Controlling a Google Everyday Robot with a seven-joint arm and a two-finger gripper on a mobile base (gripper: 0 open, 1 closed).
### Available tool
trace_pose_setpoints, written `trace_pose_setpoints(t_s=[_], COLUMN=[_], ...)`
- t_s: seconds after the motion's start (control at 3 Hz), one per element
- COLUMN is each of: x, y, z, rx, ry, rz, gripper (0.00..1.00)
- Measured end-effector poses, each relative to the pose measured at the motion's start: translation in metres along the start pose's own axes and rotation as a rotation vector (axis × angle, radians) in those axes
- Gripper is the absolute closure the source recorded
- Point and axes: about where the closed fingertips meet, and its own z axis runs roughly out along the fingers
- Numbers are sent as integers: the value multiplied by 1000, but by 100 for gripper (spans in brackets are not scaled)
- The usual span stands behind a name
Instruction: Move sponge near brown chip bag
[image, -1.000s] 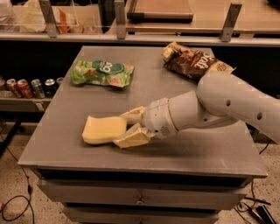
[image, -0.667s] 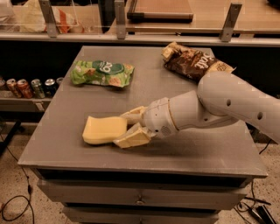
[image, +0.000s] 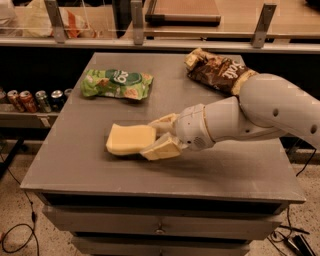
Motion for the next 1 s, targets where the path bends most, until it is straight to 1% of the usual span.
trace_pose_setpoints(t_s=[0.33,0.67,1.0], x=[9,27,44], y=[-21,-46,-76], z=[-22,-46,-69], rx=[77,161,249], ry=[13,19,24], rz=[15,68,126], gripper=[100,100,100])
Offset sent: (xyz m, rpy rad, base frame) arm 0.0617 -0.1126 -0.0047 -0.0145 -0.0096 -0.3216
